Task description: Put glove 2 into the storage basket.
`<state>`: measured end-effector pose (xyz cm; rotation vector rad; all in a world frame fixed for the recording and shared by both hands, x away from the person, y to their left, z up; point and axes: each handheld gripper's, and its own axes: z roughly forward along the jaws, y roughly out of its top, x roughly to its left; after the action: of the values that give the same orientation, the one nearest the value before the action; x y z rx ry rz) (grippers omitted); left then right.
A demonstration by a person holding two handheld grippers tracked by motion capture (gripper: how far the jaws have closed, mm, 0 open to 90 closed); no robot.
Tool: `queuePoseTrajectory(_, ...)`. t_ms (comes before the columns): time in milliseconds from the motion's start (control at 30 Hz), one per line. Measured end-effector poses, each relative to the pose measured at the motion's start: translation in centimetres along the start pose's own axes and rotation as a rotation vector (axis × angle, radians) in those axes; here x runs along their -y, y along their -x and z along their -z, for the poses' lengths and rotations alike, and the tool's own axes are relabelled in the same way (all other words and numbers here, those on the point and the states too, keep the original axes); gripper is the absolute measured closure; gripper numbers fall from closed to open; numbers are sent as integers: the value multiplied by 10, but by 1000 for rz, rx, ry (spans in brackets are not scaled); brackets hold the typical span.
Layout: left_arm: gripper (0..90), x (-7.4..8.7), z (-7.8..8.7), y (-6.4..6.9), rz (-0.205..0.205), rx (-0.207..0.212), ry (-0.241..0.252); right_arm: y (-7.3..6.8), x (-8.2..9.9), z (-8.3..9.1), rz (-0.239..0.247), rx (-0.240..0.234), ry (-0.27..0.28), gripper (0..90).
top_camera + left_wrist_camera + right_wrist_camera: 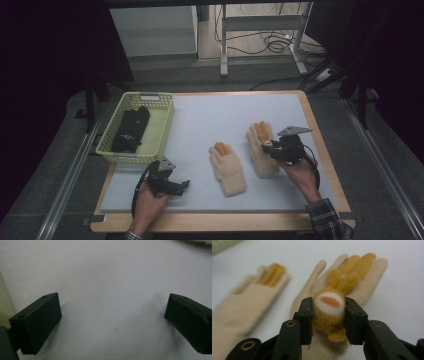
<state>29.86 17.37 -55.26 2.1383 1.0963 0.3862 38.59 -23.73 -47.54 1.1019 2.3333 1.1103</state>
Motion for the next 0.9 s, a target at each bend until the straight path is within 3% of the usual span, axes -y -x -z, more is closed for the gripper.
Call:
queuePoseTrajectory(133, 11, 0, 0, 0, -2, 0, 1, -34, -10, 18, 3, -57, 31, 612)
queuePoseTrajectory(267, 11, 0, 0, 0, 1, -1, 4, -58, -19, 27, 8, -107, 47, 612)
queuePoseTrajectory(467, 11, 0, 0, 0, 3, -1, 3, -92, -25, 16, 25, -182, 34, 611)
queuePoseTrajectory(500, 11, 0, 0, 0, 3, -1, 3, -92, -25, 16, 25, -182, 34, 611)
queuePoseTrajectory(533, 11, 0, 0, 0, 0, -1, 4, -100, -24, 7, 30, -188, 23, 610)
queuePoseTrajectory(767, 11, 0, 0, 0, 0, 0, 1, -108, -12, -24, 25, -179, -29, 605)
queuePoseTrajectory(900, 11, 0, 0, 0, 0, 0, 1, -107, -3, -39, 28, -156, -59, 541)
